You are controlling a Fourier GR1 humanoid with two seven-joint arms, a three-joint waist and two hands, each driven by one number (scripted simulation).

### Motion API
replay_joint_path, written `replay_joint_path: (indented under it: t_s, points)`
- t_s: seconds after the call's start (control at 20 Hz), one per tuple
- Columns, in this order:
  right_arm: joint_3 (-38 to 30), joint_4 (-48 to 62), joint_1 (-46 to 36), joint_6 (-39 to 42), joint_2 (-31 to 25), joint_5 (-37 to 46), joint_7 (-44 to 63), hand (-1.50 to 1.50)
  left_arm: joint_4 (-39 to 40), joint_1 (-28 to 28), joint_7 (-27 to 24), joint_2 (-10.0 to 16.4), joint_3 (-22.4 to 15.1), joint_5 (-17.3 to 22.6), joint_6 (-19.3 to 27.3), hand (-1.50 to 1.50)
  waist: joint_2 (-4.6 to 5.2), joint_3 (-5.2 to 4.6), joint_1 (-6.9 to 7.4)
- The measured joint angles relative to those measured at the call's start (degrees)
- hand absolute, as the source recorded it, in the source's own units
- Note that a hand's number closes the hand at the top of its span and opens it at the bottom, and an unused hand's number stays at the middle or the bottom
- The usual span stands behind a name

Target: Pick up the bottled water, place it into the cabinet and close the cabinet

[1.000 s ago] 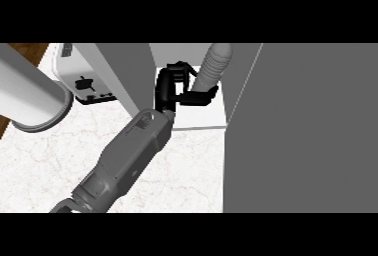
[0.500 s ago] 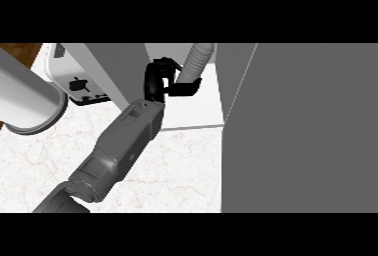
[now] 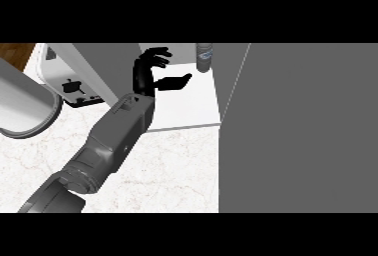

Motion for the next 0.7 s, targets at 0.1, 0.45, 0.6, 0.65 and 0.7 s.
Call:
replay_joint_path:
  t_s: [0.1, 0.45, 0.6, 0.65, 0.7]
  points:
    - [0.09, -0.05, 0.09, 0.20, -0.02, -0.07, -0.01, -1.50, 1.15, -0.87, -0.64, 0.18, -0.20, -0.67, 0.81, -1.50, 0.03, 0.00, -0.10]
    - [-0.36, 0.23, 0.35, 1.88, -0.63, -0.74, -0.32, -1.50, 3.41, -4.06, -0.74, 0.63, 0.16, -1.39, 0.39, -1.50, 0.27, -0.02, -0.56]
    - [0.01, 0.43, 0.20, 2.24, -0.54, -0.82, -0.11, -1.50, 2.30, -4.38, -2.58, 0.50, 0.94, -0.90, -2.92, -1.50, 0.27, -0.05, -0.28]
    - [-0.23, 0.48, 0.07, 2.34, -0.55, -0.87, -0.17, -1.50, 1.70, -4.31, -3.68, 0.02, 1.44, -0.52, -3.64, -1.50, 0.24, -0.05, -0.19]
    - [-0.15, 0.54, -0.01, 2.47, -0.48, -0.91, -0.26, -1.50, 1.09, -4.47, -4.48, 0.07, 1.88, -0.19, -4.93, -1.50, 0.14, -0.05, 0.02]
